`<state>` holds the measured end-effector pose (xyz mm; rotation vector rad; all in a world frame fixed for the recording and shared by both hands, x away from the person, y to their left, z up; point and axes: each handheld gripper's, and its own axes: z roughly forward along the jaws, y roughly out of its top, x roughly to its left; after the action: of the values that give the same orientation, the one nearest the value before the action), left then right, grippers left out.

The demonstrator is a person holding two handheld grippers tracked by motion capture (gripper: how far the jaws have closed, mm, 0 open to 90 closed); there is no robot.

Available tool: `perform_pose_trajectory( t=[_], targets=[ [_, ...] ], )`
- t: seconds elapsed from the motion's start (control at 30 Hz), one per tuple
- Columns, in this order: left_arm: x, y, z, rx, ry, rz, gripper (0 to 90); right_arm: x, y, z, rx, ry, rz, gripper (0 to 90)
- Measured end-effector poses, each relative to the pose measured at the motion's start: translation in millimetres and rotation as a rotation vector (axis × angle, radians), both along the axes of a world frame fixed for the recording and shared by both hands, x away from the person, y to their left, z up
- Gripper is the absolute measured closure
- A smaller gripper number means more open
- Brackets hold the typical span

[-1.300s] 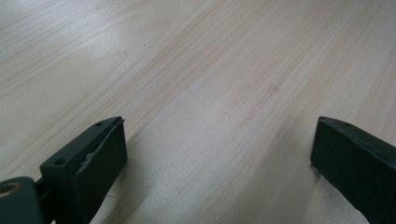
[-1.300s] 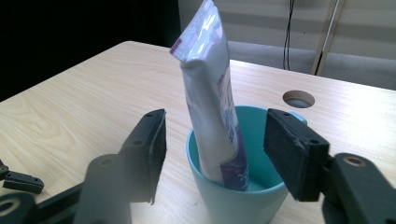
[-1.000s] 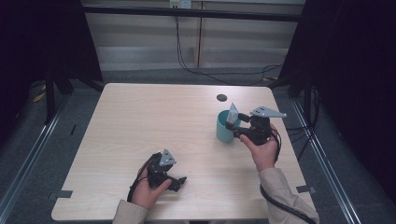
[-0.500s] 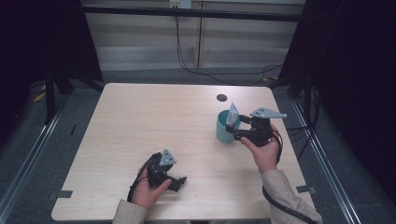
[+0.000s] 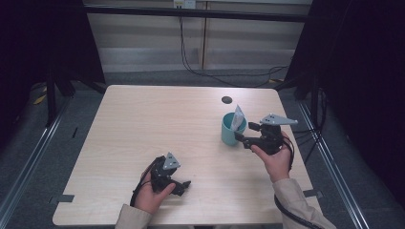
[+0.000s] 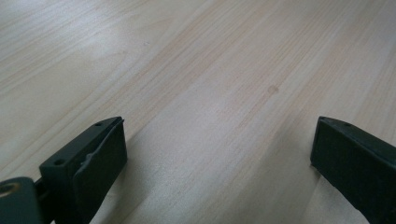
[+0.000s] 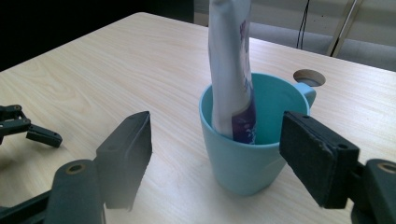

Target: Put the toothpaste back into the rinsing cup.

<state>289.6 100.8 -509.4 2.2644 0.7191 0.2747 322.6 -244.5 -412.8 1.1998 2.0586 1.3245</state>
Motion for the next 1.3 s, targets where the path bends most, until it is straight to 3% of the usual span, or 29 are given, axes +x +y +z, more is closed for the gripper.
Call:
perform_pose_trajectory(
  t=[0.33, 1.3],
  targets=[
    [0.1, 0.1, 0.1, 0.002, -0.003, 0.0, 3.4, -9.2, -10.5, -6.8, -0.028, 0.019, 0.009, 24.6],
    [-0.1, 0.0, 0.0, 0.001, 0.001, 0.001, 3.4, -32.4, -27.5, -32.6, -0.03, 0.061, 0.032, 24.6]
  ],
)
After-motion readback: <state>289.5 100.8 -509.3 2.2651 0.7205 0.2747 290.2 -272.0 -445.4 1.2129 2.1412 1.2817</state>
